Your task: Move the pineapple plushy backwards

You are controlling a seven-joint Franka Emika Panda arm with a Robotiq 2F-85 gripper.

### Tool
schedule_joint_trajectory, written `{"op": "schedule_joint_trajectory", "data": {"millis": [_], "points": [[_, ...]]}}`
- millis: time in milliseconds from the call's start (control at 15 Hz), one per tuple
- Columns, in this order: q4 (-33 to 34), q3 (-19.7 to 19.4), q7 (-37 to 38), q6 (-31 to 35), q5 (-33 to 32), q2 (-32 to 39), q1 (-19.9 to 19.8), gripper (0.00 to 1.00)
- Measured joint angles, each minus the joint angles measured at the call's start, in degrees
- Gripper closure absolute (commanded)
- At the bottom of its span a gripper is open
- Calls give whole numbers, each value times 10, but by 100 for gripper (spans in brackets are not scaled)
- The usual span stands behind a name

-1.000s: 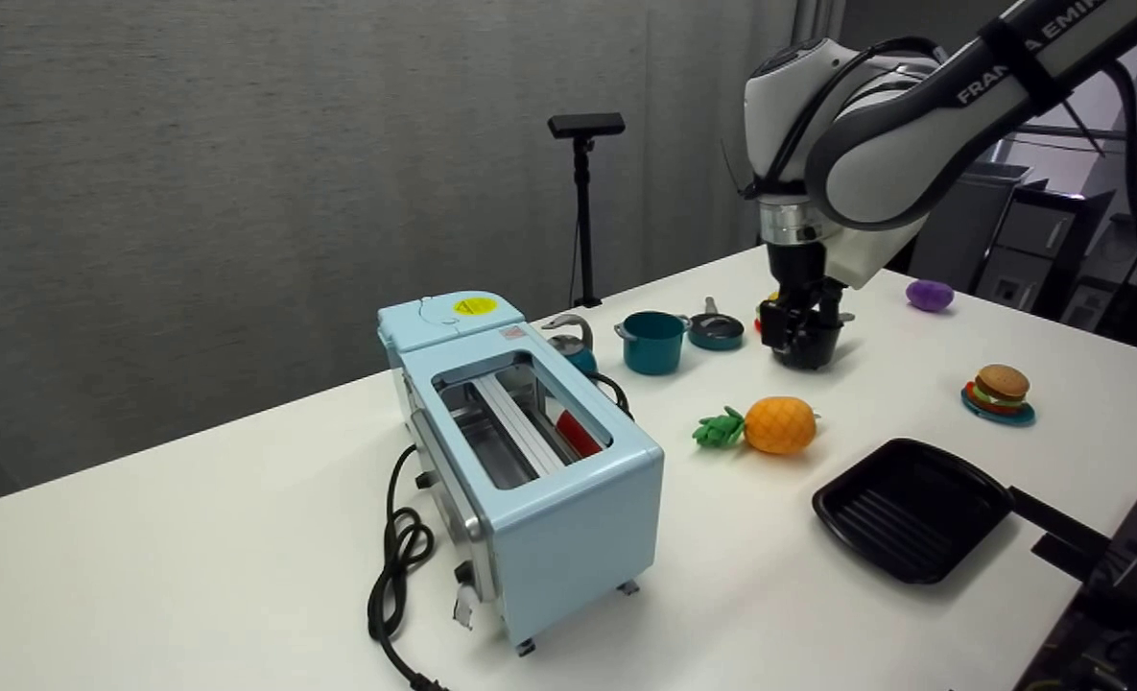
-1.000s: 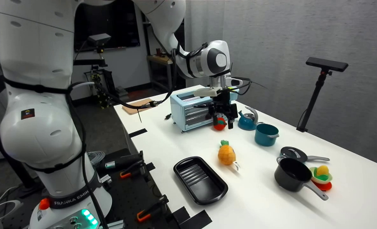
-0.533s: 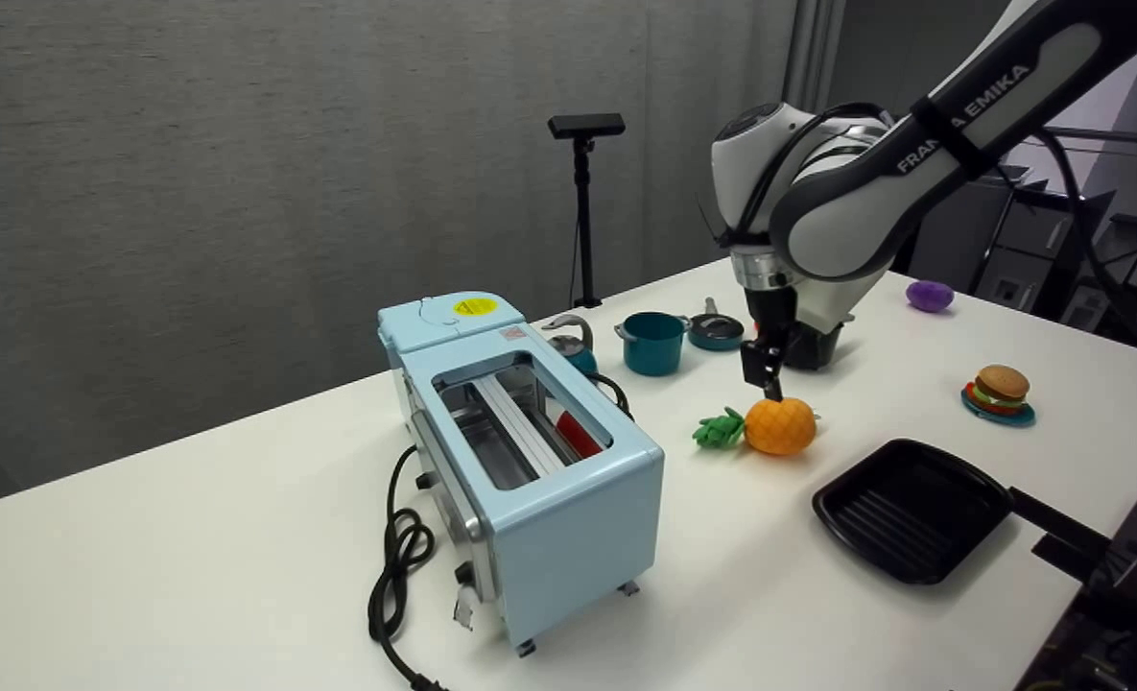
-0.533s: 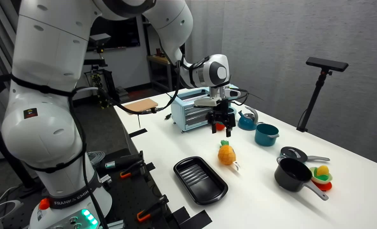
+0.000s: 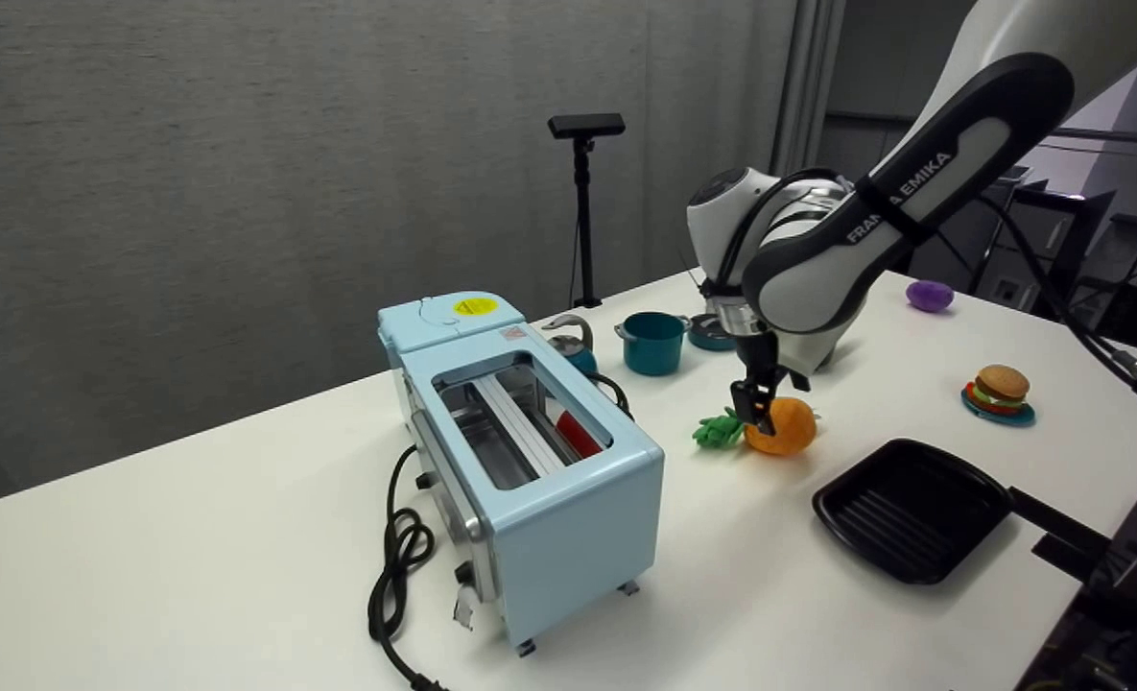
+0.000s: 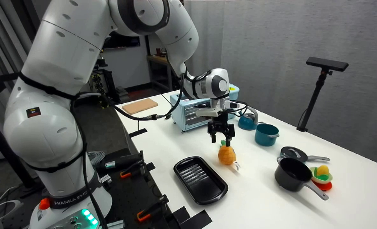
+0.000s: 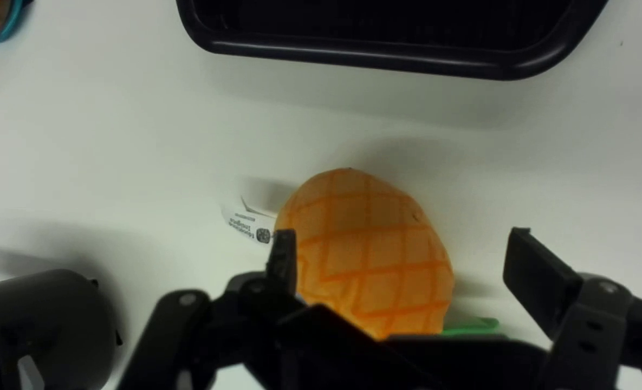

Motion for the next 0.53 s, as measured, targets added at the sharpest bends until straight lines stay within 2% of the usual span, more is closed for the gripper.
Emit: {"op": "schedule_joint_trajectory", "data": {"millis": [200, 533], "points": [[21, -8, -2, 4, 0, 27, 3, 0], [39, -30, -1, 46, 0, 56, 3, 0]]}}
